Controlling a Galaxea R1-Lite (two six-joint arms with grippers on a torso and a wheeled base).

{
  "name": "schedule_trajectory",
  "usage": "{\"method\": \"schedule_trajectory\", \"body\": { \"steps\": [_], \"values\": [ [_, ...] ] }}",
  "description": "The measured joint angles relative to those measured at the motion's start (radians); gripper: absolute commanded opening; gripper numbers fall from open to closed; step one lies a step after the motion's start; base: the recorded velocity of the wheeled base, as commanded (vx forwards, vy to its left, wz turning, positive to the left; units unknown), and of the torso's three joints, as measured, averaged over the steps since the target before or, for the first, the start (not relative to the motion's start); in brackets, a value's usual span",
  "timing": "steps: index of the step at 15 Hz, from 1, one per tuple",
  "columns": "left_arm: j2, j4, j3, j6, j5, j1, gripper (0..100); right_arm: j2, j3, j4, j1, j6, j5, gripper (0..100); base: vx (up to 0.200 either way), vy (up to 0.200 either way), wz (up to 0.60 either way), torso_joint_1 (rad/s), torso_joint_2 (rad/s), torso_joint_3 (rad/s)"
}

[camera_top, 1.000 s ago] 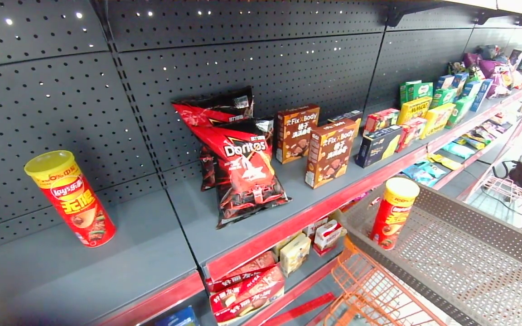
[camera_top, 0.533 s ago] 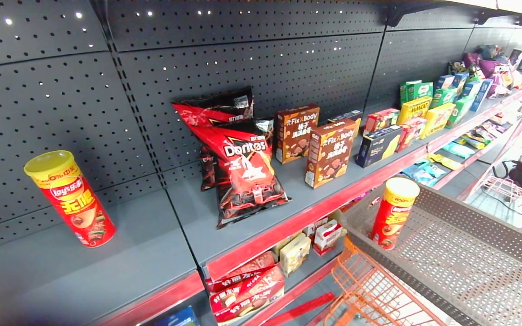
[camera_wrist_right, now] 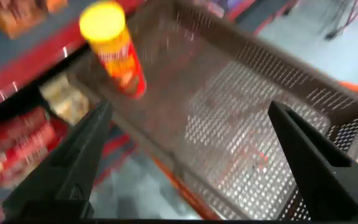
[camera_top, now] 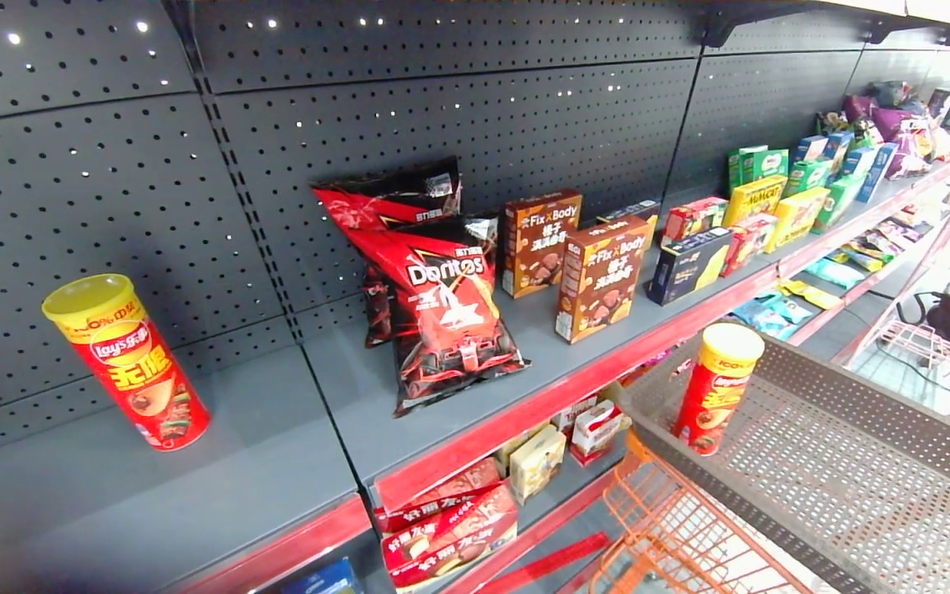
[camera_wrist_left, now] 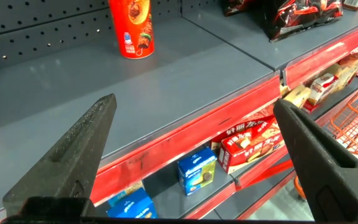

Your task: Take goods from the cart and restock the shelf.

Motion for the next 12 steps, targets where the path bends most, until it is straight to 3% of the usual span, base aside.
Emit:
{"method": "schedule_trajectory", "body": {
  "steps": [3,6,8,12],
  "values": [
    [0.000,0.000,0.000,0.000,0.000,-0.001,100,0.173,-0.013,0.062,0.035,-0.083,-0.130,100,0.000,0.000,0.00,0.000,0.00,0.000],
    [0.000,0.000,0.000,0.000,0.000,-0.001,100,0.276,-0.028,0.087,0.022,-0.100,-0.143,100,0.000,0.000,0.00,0.000,0.00,0.000],
    [0.000,0.000,0.000,0.000,0.000,0.000,100,0.319,-0.022,0.024,0.031,-0.083,-0.075,100,0.000,0.000,0.00,0.000,0.00,0.000],
    [0.000,0.000,0.000,0.000,-0.001,0.000,100,0.410,0.061,-0.291,0.047,-0.068,0.127,100,0.000,0.000,0.00,0.000,0.00,0.000]
  ]
}}
